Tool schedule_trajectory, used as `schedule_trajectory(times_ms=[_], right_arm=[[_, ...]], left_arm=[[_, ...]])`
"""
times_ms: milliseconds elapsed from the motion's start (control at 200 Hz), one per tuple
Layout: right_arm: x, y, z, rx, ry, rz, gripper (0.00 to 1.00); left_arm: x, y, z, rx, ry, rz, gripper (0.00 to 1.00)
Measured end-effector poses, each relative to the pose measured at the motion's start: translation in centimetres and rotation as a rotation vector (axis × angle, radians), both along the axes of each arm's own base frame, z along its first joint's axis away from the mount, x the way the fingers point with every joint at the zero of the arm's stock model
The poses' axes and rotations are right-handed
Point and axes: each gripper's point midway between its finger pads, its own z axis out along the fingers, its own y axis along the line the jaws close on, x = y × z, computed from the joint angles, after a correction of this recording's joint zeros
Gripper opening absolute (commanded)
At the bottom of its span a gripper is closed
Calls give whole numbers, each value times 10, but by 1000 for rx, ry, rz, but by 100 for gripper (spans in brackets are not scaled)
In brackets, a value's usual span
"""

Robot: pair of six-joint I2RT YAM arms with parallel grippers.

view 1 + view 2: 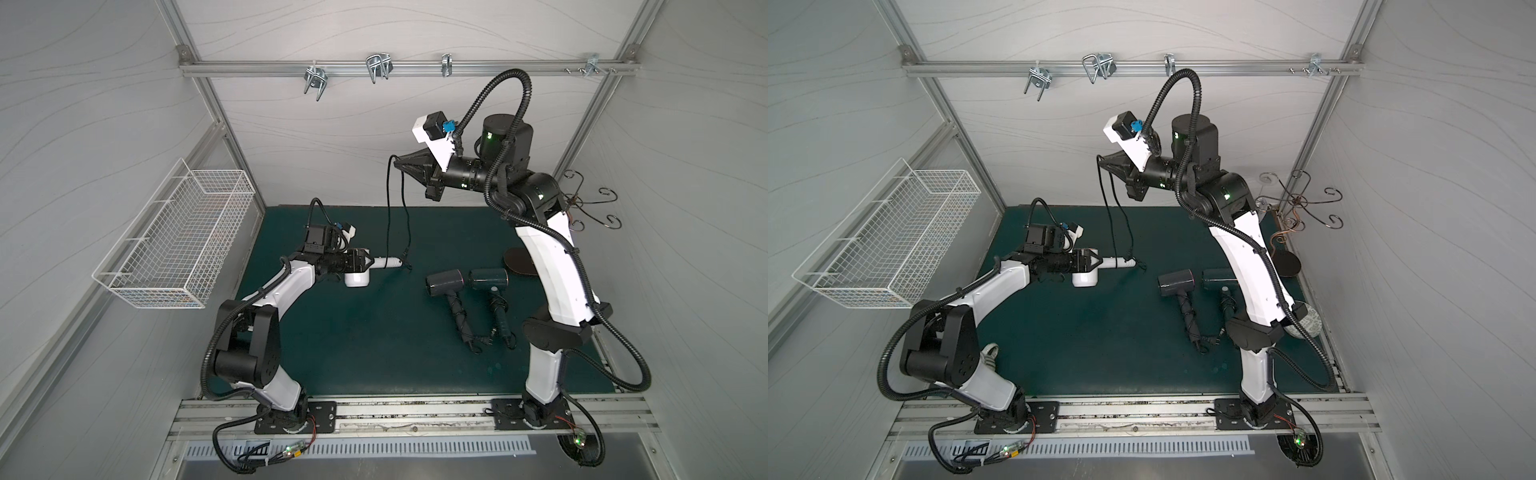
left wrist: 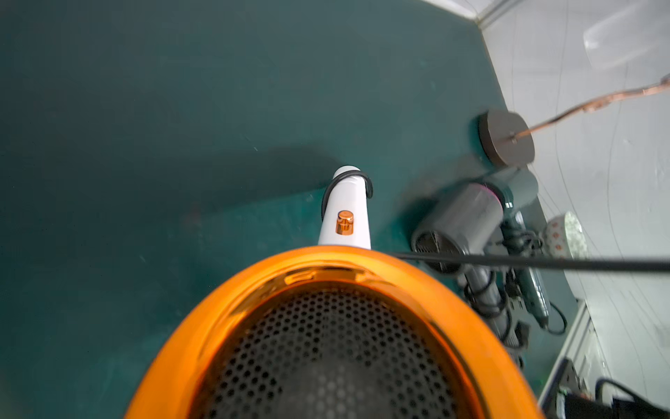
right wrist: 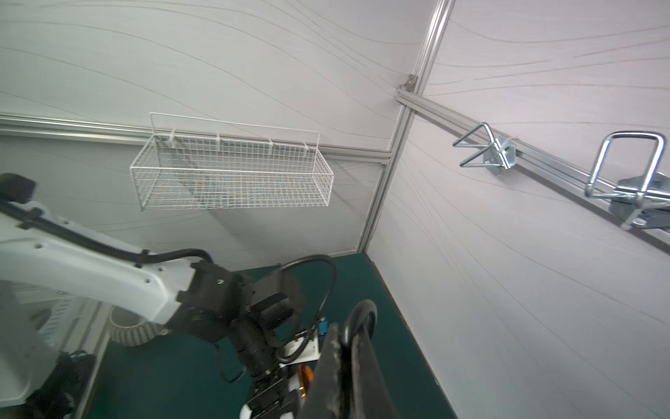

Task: Wrap the cord around the hair dryer
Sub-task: Wrap the power cord around the hair dryer.

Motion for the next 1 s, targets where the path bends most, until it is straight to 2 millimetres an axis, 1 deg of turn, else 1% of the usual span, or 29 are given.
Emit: schedule_trajectory(times_ms=[65, 125, 230, 325, 415, 480, 605, 715, 870, 1000], right_arm=[[15, -5, -2, -1, -20, -29, 0], [29, -8, -4, -2, -31, -55, 0], [55, -11, -17, -14, -27, -88, 0], [77, -10, -39, -38, 9, -102, 0], [95, -6, -68, -73, 72, -100, 0], [104, -3, -91, -95, 129, -90, 0], [116, 5, -133, -132, 239, -66, 0], [120, 9, -165, -155, 341, -41, 0], [118, 9, -208, -182, 482, -5, 0], [115, -2, -240, -192, 616, 5, 0]], left_arm=[[-18, -9, 2, -8, 17, -49, 0], [-36, -19, 9, -29, 25, -107, 0], [-66, -35, 32, -91, 12, -206, 0], [-86, -43, 61, -153, -35, -275, 0], [-104, -49, 95, -227, -96, -339, 0], [-112, -53, 118, -270, -137, -379, 0], [-116, -57, 159, -329, -206, -432, 0], [-114, -52, 188, -368, -255, -442, 0], [-100, -36, 211, -426, -292, -393, 0], [-85, -22, 228, -496, -320, -347, 0]])
